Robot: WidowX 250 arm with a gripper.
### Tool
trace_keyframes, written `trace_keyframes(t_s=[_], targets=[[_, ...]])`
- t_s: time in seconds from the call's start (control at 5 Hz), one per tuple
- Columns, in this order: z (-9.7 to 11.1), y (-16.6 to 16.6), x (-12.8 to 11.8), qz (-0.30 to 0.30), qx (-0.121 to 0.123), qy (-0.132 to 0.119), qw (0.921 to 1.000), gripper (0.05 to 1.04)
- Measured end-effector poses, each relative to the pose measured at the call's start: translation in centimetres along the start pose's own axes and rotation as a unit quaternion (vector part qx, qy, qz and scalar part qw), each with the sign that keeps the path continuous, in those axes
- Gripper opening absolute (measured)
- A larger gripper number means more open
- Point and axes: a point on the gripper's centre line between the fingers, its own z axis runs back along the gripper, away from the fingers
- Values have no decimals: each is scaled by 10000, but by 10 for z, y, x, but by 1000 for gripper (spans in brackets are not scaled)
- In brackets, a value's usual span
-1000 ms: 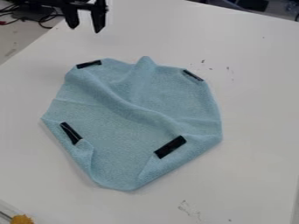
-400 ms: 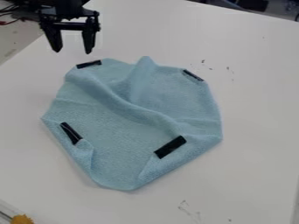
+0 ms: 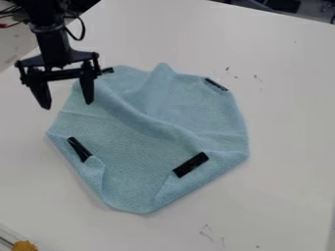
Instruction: Fold the cloth from the bottom left to top right
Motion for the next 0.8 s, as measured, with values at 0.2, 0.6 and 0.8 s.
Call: trace_keyframes(t_s=[0.2, 0.6, 0.8], targets=[[-8, -5, -13, 181, 110, 159, 9997, 1000], [-8, -14, -19, 392, 285, 210, 9986, 1000], [-16, -13, -27, 635, 291, 259, 9972, 1000]])
